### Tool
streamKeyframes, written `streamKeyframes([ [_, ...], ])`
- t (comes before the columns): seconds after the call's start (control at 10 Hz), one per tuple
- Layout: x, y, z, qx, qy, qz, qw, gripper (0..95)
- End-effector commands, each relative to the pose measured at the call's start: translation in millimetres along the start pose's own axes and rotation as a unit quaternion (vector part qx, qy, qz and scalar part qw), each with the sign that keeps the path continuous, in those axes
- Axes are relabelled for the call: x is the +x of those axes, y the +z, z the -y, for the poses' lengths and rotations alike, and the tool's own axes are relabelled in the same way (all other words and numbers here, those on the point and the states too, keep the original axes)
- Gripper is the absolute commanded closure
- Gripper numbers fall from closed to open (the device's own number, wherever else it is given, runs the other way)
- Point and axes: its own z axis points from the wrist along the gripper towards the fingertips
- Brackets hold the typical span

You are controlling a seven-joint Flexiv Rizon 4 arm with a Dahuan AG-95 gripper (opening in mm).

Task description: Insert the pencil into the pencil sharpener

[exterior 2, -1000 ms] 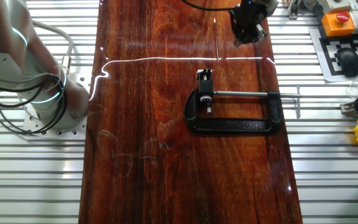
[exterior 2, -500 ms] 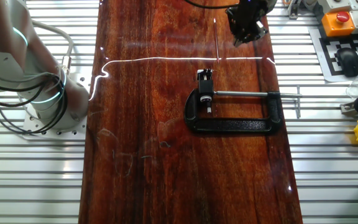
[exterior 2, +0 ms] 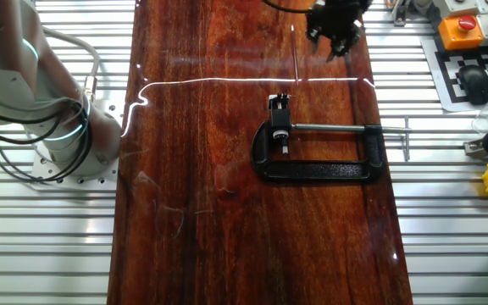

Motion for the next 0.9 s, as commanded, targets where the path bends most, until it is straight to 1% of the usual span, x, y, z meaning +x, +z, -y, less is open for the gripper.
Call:
streamKeyframes([
  [0.1,-10.0,11.1,-12.5,0.006,-0.008,0.006,0.9999,57.0],
  [0.3,-10.0,11.1,-12.5,0.008,-0.012,0.005,0.9999,57.0],
  [0.4,-10.0,11.1,-12.5,0.006,-0.020,0.005,0.9998,57.0],
  [0.5,-10.0,11.1,-12.5,0.003,-0.033,0.002,0.9994,57.0],
  [0.6,-10.0,11.1,-12.5,-0.004,-0.053,-0.001,0.9986,57.0],
  [0.7,-10.0,11.1,-12.5,-0.004,-0.070,-0.002,0.9976,57.0],
  [0.8,-10.0,11.1,-12.5,-0.007,-0.083,0.004,0.9966,38.0],
  [0.9,-15.8,15.6,-15.9,-0.010,-0.094,0.010,0.9955,38.0],
])
